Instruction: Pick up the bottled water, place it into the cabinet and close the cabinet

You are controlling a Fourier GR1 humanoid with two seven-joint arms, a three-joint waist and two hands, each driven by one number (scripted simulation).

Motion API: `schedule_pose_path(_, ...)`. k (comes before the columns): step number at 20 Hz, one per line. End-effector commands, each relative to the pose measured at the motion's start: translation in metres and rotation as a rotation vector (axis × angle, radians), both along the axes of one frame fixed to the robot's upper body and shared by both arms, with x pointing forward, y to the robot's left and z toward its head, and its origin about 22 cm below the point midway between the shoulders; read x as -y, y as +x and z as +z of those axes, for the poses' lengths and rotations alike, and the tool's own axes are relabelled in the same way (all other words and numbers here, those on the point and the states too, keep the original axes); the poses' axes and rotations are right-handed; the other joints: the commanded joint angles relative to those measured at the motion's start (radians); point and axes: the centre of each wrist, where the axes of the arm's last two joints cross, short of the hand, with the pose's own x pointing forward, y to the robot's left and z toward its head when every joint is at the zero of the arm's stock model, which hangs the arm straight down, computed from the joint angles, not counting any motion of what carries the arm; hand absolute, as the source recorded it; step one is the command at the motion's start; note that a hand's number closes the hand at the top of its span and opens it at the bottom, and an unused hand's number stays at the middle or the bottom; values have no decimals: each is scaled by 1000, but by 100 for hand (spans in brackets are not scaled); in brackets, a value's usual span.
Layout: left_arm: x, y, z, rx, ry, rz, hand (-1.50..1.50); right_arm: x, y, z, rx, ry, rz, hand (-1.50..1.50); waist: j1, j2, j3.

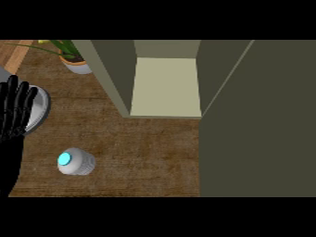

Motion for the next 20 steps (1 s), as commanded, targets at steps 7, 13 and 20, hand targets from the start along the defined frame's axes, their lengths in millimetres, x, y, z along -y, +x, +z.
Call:
schedule_pose_path(7,33,-31,-31,-303,-97,-737,-150,-25,-15,-20,-163,109,251,-150,-24,-35,11)
schedule_pose_path(13,4,-84,5,-410,-135,-833,-150,-1,-57,-1,-226,142,294,-150,-12,-47,11)
schedule_pose_path(20,-29,-112,22,-433,-140,-852,-150,10,-98,40,-219,127,306,-150,-7,-46,10)
